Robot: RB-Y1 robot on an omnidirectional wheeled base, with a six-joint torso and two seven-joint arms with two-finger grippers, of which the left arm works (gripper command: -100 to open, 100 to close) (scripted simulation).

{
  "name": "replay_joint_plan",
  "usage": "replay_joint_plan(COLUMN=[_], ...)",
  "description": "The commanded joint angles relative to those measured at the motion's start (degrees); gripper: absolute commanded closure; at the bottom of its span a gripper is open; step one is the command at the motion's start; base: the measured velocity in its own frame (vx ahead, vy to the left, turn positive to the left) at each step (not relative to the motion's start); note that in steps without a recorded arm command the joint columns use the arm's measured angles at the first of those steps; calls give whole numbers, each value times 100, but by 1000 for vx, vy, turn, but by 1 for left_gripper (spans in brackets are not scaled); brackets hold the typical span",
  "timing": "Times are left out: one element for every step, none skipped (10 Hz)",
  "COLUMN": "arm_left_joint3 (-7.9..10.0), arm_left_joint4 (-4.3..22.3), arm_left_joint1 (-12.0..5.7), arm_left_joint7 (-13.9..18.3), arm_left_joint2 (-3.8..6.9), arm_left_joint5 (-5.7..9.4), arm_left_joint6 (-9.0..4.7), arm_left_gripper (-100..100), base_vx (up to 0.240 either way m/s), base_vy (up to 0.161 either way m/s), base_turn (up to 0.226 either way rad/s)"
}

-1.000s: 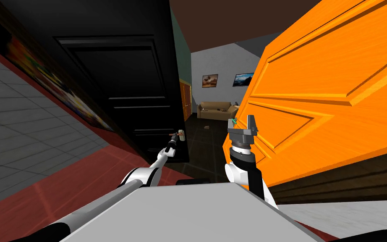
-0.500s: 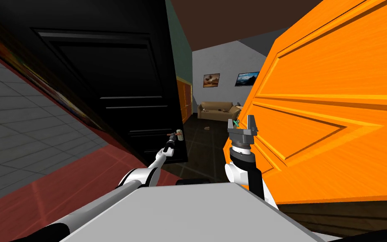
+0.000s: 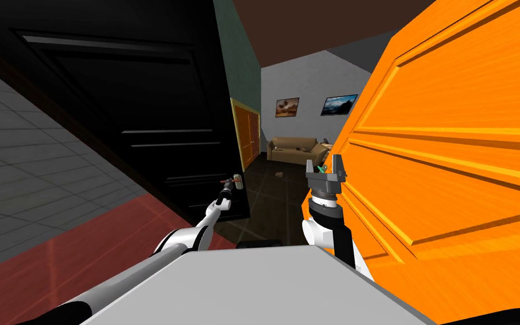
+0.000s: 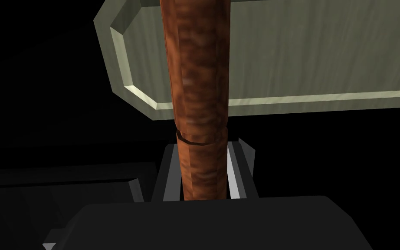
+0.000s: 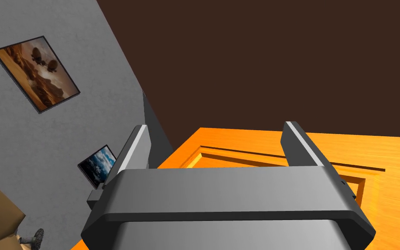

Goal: Push the door open

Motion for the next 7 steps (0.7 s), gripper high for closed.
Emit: replay_joint_plan(arm_left_joint3=[116, 160, 160, 231, 270, 219, 288], arm_left_joint4=[54, 51, 51, 47, 45, 26, 22], arm_left_joint1=[-39, -31, -31, -18, -12, 32, 47], arm_left_joint7=[-57, -79, -79, -114, -134, -99, -114], arm_left_joint2=[79, 95, 95, 122, 137, 122, 168], arm_left_joint5=[50, 71, 71, 104, 123, 102, 129], arm_left_joint6=[-52, -49, -49, -43, -40, -29, -28], arm_left_gripper=[100, 100, 100, 100, 100, 100, 100], base_vx=[156, 148, 94, 134, 150, 61, 117], base_vy=[-139, -135, -68, -56, -99, -45, -43], base_turn=[59, 65, 42, 28, 44, 35, 34])
